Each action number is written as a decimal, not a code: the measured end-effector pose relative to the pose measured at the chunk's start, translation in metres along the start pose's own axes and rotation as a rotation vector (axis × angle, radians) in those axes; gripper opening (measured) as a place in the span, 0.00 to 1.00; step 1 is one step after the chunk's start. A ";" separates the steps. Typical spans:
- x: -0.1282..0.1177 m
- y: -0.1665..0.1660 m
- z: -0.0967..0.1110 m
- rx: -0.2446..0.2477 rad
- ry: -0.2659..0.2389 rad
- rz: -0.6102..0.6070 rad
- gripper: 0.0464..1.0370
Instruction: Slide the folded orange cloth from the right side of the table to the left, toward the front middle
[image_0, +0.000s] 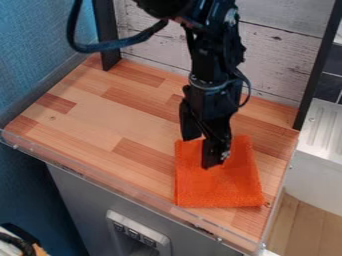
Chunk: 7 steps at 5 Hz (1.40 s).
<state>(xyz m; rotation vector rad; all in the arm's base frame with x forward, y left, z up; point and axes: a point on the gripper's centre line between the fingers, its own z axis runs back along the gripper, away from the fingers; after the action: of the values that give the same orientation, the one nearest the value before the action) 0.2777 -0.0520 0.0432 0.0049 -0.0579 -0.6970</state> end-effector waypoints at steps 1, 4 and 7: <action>-0.001 -0.009 0.003 -0.008 -0.007 -0.076 0.96; 0.003 -0.027 0.006 -0.064 0.011 -0.182 0.35; 0.008 -0.034 -0.005 -0.082 0.066 -0.190 0.02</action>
<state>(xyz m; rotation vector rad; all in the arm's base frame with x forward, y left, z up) 0.2620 -0.0832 0.0376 -0.0460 0.0354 -0.8884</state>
